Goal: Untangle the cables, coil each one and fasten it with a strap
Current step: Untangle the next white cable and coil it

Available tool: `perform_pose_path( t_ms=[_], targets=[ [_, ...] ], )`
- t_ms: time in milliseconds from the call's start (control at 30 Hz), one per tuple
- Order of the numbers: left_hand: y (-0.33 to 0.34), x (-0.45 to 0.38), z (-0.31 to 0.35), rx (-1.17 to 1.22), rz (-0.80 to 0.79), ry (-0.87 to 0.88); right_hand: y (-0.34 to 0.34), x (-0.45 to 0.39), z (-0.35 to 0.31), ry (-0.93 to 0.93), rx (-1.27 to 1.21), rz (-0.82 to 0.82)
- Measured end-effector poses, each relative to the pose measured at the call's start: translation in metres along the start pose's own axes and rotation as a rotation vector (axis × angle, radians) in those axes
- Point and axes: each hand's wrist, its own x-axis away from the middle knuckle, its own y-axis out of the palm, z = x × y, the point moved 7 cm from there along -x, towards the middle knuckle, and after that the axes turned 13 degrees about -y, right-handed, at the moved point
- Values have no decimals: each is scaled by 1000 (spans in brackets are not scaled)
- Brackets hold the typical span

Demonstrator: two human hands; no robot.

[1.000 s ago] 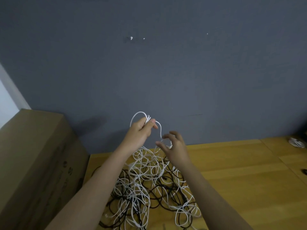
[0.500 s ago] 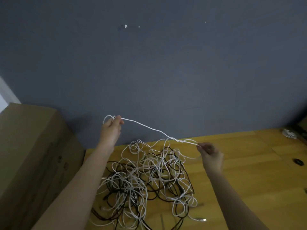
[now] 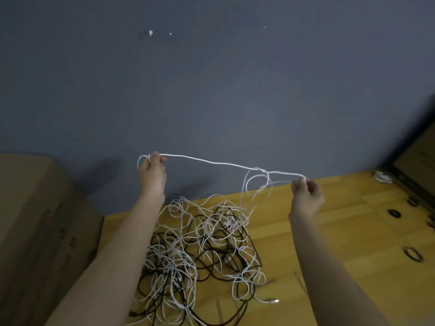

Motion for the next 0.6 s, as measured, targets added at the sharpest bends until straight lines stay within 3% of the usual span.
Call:
perform_pose_path(
  t_ms=[100,167,400,500,600],
  targets=[
    [-1,0,8,54,37,-2,6,-9,-32,-109,-54,52],
    [2,3,14,27,34,28,9,-9,-43,-188,44,16],
    [41,45,31,-452,-378,187,54,43,-21,-185,676,-880],
    [50,72,29,-588,-523,190,72,104,-32,-303,556,-1121],
    [54,95,23,-616,-704,95,82,158,-32,-237,451,-1300]
  ],
)
